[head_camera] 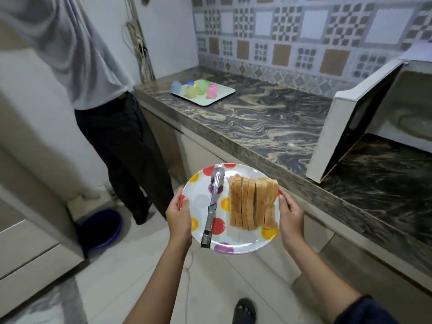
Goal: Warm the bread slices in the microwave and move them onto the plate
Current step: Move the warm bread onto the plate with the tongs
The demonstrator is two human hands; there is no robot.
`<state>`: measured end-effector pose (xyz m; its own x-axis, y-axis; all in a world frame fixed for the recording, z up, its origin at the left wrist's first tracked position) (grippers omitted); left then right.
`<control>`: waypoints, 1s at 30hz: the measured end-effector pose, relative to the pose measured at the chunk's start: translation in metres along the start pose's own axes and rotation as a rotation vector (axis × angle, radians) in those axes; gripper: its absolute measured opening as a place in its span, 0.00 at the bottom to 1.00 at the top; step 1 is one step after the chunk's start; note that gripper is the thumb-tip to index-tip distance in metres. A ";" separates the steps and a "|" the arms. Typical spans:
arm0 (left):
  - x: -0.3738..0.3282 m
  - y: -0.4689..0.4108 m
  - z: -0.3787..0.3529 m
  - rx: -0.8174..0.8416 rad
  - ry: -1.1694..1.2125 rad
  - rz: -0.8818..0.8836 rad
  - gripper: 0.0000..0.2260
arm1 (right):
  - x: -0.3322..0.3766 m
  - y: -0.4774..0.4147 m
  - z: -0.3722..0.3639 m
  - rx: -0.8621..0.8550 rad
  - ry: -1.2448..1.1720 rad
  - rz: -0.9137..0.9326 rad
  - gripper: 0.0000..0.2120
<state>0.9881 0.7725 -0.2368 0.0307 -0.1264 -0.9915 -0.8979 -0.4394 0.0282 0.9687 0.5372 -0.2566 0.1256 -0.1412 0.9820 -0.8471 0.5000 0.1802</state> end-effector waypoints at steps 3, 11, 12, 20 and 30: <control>0.003 -0.042 -0.020 -0.003 0.001 -0.015 0.15 | 0.007 -0.043 -0.027 -0.006 0.014 0.001 0.15; 0.015 -0.159 -0.113 0.025 -0.019 -0.006 0.15 | 0.031 -0.173 -0.069 -0.084 0.045 0.006 0.15; 0.014 -0.173 -0.127 0.044 -0.026 -0.009 0.14 | 0.036 -0.189 -0.072 -0.096 0.045 0.013 0.15; 0.023 -0.268 -0.232 0.198 -0.087 -0.051 0.16 | 0.044 -0.293 -0.082 -0.268 0.065 -0.011 0.14; 0.068 -0.364 -0.351 0.526 -0.187 0.011 0.14 | 0.037 -0.375 -0.078 -0.601 0.040 -0.109 0.09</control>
<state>1.4714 0.6121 -0.2703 -0.0152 0.0521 -0.9985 -0.9974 0.0700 0.0188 1.3314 0.4105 -0.2839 0.2241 -0.1920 0.9555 -0.3898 0.8809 0.2685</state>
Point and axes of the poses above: each hand's wrist, its own y-axis away from the middle knuckle, its own z-axis out of the back of the hand, x = y × z, the point moved 2 cm from there along -y, towards the middle knuckle, and after that the axes turned 8 degrees about -z, right-handed, at the moved point
